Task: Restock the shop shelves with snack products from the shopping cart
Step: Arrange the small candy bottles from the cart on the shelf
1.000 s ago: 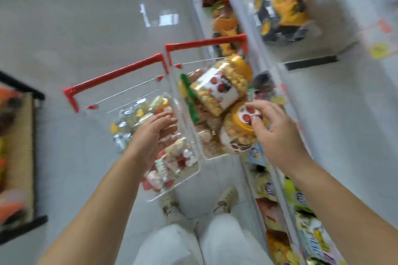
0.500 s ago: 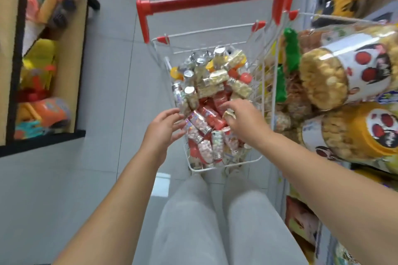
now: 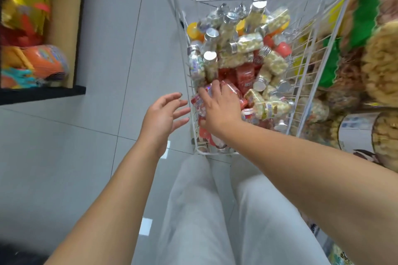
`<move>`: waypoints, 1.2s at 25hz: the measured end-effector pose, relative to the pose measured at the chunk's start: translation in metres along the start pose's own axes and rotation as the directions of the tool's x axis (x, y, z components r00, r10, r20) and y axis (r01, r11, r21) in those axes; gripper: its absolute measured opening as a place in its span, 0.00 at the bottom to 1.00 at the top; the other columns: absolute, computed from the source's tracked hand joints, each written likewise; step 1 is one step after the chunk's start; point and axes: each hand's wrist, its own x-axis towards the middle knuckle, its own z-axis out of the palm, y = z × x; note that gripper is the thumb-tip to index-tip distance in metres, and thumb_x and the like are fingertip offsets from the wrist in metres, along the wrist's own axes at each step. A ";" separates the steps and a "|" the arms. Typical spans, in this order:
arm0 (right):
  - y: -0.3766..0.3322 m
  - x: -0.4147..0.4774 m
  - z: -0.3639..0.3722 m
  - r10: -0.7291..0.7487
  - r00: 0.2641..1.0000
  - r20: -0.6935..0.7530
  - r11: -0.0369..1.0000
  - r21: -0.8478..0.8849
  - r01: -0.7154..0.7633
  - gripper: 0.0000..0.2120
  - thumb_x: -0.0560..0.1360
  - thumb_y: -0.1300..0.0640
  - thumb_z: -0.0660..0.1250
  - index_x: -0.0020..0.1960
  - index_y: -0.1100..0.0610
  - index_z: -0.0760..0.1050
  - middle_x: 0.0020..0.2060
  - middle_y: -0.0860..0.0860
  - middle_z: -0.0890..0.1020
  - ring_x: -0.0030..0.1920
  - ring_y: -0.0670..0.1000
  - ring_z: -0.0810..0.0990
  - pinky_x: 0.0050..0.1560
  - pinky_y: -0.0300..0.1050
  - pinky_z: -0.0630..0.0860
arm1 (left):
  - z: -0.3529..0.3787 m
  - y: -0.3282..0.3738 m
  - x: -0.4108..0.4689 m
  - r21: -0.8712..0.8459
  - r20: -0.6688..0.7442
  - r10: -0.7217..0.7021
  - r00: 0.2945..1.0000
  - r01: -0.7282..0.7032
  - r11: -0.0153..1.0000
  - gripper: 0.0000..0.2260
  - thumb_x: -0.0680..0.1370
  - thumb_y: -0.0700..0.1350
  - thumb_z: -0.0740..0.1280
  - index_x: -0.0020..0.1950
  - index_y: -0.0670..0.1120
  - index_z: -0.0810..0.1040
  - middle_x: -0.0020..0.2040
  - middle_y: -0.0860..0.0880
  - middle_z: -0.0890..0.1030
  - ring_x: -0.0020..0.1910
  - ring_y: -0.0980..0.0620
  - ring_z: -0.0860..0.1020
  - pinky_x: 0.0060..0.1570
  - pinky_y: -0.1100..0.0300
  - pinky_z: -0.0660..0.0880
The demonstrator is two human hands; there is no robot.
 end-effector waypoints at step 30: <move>0.047 -0.047 -0.039 0.070 0.994 -0.086 0.408 0.912 0.050 0.15 0.80 0.47 0.63 0.64 0.49 0.75 0.52 0.46 0.80 0.53 0.47 0.78 0.54 0.44 0.76 | 0.022 0.002 0.006 -0.107 0.176 -0.008 0.984 0.027 0.994 0.11 0.82 0.43 0.65 0.63 0.41 0.76 0.49 0.44 0.83 0.42 0.48 0.85 0.41 0.57 0.82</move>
